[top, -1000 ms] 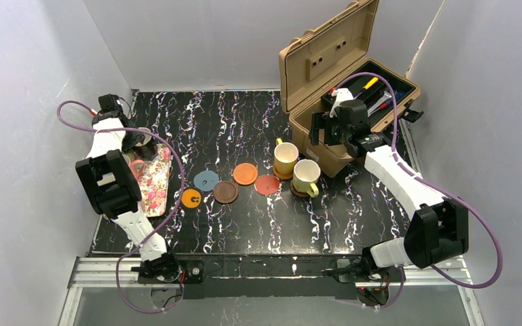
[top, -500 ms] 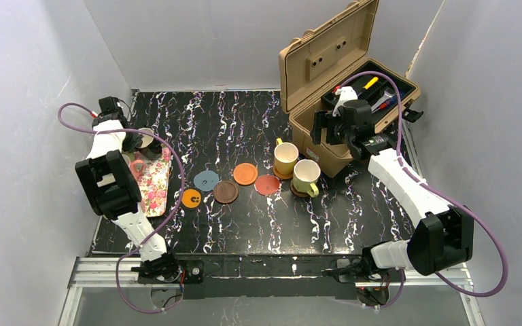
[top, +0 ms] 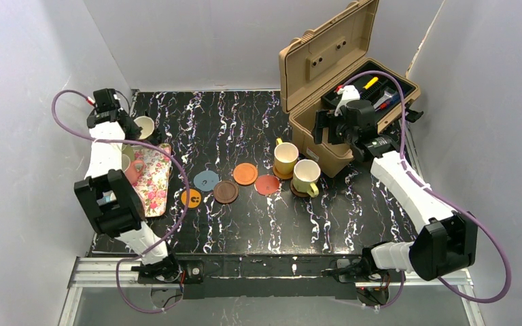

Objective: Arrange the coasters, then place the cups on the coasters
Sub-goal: Pick up the cup from the tray.

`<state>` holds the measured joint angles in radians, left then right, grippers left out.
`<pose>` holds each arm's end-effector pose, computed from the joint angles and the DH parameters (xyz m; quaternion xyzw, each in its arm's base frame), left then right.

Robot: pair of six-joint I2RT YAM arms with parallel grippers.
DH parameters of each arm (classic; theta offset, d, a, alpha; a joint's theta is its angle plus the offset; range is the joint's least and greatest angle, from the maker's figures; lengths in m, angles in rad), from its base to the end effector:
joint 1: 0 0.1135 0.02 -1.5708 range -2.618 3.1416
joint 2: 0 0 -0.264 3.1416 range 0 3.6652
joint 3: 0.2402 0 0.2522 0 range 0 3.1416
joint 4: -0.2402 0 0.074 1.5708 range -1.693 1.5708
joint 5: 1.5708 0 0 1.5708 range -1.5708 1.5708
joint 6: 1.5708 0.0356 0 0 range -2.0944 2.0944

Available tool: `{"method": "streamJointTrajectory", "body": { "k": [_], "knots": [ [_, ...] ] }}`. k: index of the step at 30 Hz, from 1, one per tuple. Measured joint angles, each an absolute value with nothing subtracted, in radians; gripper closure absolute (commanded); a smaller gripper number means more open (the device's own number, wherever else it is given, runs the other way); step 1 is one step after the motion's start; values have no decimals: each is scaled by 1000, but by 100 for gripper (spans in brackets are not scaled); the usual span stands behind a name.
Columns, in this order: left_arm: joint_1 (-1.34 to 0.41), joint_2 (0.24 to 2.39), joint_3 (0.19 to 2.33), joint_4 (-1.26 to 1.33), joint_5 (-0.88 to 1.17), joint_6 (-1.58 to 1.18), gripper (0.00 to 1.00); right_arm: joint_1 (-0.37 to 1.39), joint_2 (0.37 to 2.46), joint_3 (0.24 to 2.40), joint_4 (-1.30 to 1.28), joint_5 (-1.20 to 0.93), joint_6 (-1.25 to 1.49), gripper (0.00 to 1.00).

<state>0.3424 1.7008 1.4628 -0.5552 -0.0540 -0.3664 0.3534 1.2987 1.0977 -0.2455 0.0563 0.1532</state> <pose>0.3604 0.1305 0.2978 -0.3306 0.8640 0.0204 0.3792 0.2820 0.1019 0.3304 -0.0696 0.8430 0.1105 0.5218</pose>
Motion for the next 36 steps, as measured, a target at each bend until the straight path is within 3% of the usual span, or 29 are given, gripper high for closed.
{"method": "streamJointTrajectory", "body": {
  "k": [15,26,36],
  "knots": [
    [39,1382,1352,-611,105,-194,100,382,1130,1077,-266,-245,1,1],
    [-211,1314,1192,-721,382,-63,100,667,1242,1169,-401,-402,-130,1],
    [-432,1251,1154,-792,566,-12,100,774,1338,1237,-531,-529,-181,1]
  ]
}}
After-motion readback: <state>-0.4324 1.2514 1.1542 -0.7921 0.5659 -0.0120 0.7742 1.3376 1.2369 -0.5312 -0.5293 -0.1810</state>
